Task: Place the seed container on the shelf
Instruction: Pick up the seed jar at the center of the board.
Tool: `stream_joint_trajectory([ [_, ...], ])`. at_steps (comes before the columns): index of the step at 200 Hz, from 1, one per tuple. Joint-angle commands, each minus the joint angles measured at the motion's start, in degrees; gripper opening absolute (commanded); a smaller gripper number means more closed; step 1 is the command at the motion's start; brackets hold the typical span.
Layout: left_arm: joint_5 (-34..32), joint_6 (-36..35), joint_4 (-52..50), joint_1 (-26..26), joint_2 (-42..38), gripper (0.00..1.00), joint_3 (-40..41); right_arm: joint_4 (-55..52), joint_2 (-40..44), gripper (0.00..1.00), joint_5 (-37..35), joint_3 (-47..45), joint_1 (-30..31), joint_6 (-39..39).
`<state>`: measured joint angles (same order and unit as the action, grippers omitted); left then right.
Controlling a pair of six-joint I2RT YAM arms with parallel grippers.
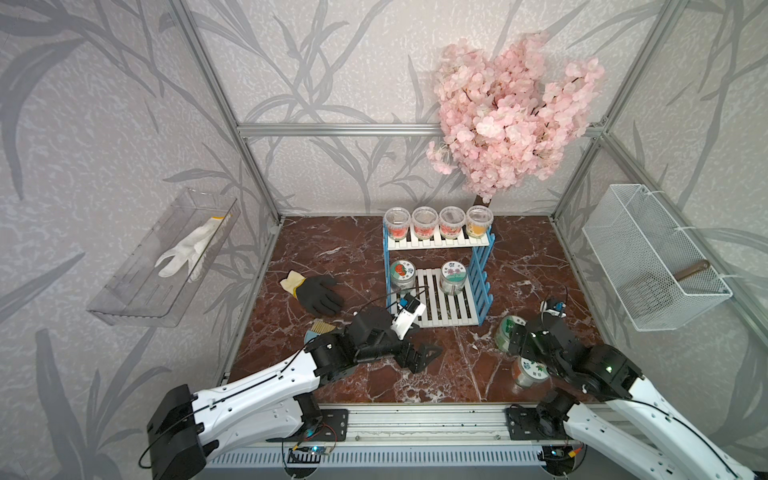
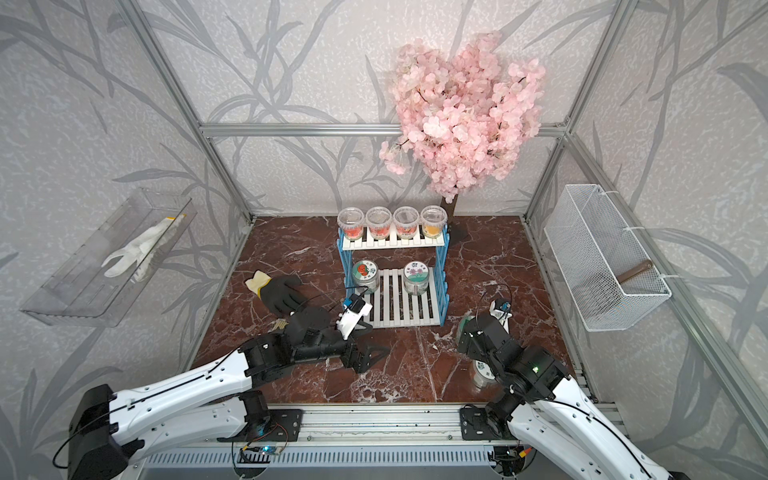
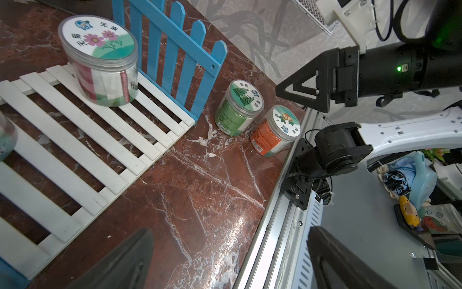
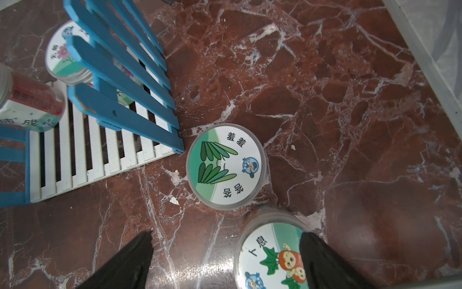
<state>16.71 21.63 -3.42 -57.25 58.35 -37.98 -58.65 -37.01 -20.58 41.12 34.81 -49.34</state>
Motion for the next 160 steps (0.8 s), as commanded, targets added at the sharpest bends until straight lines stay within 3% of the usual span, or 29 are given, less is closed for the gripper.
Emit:
stream_joint_trajectory([
  [1,-1.93,-1.65,3.02,-1.88,4.09,1.0,-3.94,5.98,-3.23,0.98,8.88,-1.45,-6.36,5.5],
  [19,-2.34,-1.98,3.38,-3.38,7.95,1.0,-6.33,7.95,-7.41,0.99,12.81,-1.26,-10.63,10.29],
  [62,-1.86,-2.05,2.89,-4.61,13.82,1.0,-9.39,11.72,-13.28,0.99,8.58,-1.44,-12.72,14.39],
  [160,-4.66,-2.75,3.51,-4.7,12.75,1.0,-7.79,16.12,-19.86,0.99,9.78,-3.6,-13.19,16.57],
])
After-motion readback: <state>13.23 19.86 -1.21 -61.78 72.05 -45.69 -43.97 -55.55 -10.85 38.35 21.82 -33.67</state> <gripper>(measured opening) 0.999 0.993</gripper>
